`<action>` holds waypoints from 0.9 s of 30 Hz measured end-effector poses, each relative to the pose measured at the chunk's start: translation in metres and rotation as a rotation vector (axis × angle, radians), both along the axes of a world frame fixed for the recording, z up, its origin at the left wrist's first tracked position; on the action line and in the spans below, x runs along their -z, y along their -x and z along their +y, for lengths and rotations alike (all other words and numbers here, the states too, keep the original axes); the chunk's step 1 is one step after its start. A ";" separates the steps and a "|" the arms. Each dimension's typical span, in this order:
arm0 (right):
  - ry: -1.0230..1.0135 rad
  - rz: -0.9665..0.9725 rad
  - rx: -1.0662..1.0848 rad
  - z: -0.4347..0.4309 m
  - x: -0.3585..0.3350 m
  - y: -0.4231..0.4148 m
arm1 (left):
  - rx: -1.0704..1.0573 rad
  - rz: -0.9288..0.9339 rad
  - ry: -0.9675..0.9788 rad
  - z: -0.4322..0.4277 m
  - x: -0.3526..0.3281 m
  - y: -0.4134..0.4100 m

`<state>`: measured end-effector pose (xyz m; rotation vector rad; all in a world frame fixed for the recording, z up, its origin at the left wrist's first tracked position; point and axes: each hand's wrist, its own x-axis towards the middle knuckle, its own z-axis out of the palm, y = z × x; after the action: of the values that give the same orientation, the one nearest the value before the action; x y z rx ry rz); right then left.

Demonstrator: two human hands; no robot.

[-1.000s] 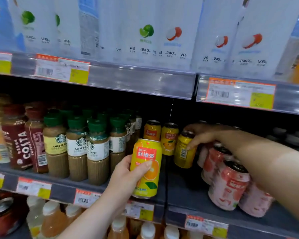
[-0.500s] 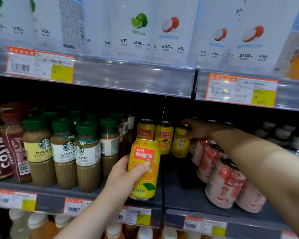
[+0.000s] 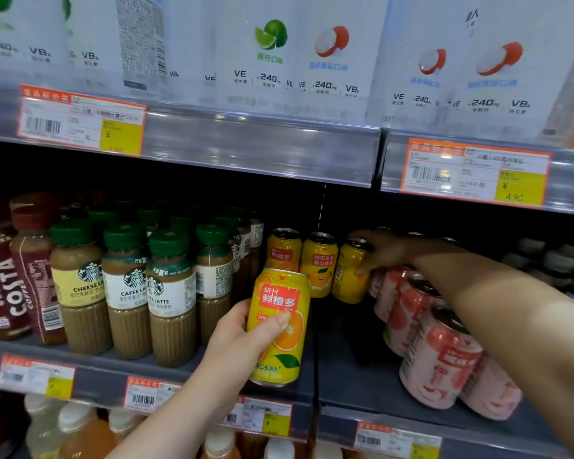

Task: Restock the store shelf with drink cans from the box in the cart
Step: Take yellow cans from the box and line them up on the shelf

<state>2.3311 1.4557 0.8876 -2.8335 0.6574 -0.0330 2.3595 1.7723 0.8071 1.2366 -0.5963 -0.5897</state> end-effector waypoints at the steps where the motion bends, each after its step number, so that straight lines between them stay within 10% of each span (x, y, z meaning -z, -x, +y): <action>1: 0.000 -0.018 0.008 0.000 0.000 -0.001 | 0.000 -0.001 -0.001 0.000 0.000 0.000; 27: -0.038 0.072 0.044 -0.003 -0.002 -0.002 | 0.000 0.009 -0.010 -0.009 0.007 -0.010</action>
<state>2.3335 1.4522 0.8900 -2.7945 0.7276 0.0744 2.3698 1.7637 0.8006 1.2424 -0.5862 -0.5989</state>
